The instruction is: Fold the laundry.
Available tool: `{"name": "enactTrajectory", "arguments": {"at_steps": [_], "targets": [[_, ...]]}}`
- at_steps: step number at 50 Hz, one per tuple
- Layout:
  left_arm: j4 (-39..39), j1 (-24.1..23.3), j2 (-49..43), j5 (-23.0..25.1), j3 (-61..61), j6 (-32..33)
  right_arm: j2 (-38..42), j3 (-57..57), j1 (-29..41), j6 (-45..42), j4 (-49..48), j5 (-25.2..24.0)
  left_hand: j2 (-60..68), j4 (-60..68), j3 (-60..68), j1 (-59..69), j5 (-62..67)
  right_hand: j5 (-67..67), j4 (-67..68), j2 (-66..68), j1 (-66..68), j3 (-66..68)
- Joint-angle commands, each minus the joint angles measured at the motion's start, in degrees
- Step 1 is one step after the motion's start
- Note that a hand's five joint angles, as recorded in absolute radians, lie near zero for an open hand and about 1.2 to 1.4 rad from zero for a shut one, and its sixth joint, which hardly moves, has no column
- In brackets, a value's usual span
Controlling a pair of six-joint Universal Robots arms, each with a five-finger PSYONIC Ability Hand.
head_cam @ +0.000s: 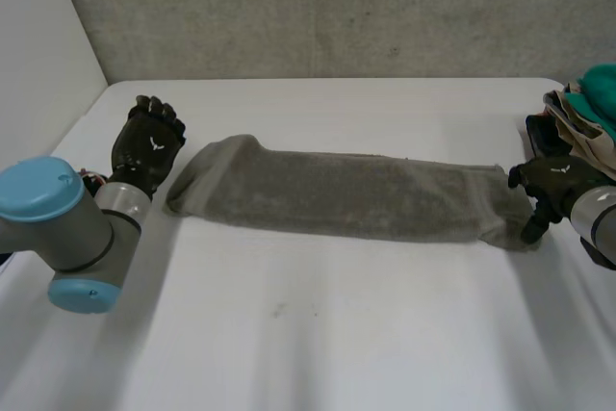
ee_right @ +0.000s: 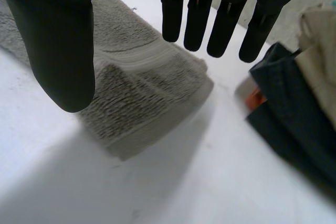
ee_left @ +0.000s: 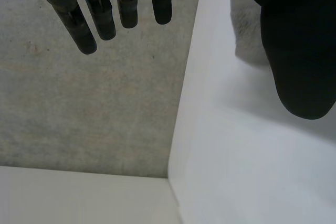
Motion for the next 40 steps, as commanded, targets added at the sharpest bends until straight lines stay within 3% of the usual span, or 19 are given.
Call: {"name": "enactTrajectory", "arguments": {"at_steps": [1, 10, 14, 18, 23, 25, 29, 31, 40], "targets": [[0.09, -1.29, 1.22, -0.09, -1.61, -3.16, 3.43, 0.19, -1.64, 6.63, -1.56, -5.01, 2.90, 2.64, 2.36, 2.72, 1.70, 8.91, 9.35, 9.70, 9.63, 9.27], [0.09, -2.35, 1.22, -0.17, -2.13, -3.24, 9.06, -2.79, -1.64, 6.37, -2.88, -5.10, 2.90, 2.64, 2.36, 2.72, 1.70, 12.44, 12.88, 13.23, 13.17, 12.81], [0.18, -2.52, 1.22, -0.18, -2.13, -3.24, 10.91, -4.03, -1.81, 6.11, -3.23, -4.05, 2.90, 2.64, 2.36, 2.72, 1.70, 51.85, 52.29, 52.64, 52.57, 52.21], [0.09, -2.79, 1.75, -0.35, -2.22, -3.33, 9.94, -3.42, -3.13, 3.30, -4.11, -0.80, 2.73, 2.47, 2.19, 2.56, 1.53, 51.92, 52.36, 52.71, 52.64, 52.28], [0.09, -2.70, 4.03, -0.35, -3.45, -3.51, 3.80, 2.03, -8.92, -12.06, -6.83, 2.45, 2.22, 1.97, 1.69, 2.05, 1.02, 51.92, 52.36, 52.71, 52.64, 52.28], [0.09, -2.52, 5.08, -0.35, -3.98, -3.51, 0.90, 3.87, -12.69, -21.87, -7.36, 3.77, 2.22, 1.97, 1.69, 2.05, 1.02, 51.92, 52.36, 52.71, 52.64, 52.28], [0.09, -2.17, 7.10, -0.35, -5.38, -3.51, -0.34, 4.15, -15.17, -32.91, -8.59, 5.88, 2.22, 1.97, 1.69, 2.05, 1.02, 51.92, 52.36, 52.71, 52.64, 52.28], [0.09, -2.08, 7.81, -0.35, -5.82, -3.60, -0.61, 3.80, -13.95, -33.36, -9.30, 6.24, 2.06, 1.80, 1.52, 1.88, 0.86, 51.92, 52.36, 52.71, 52.64, 52.28], [0.00, -2.17, 10.97, -0.53, -8.11, -5.53, -0.17, -2.96, 7.64, -32.22, -16.40, 2.38, 1.89, 1.63, 1.35, 1.72, 0.69, 51.92, 52.36, 52.71, 52.64, 52.28]]}}
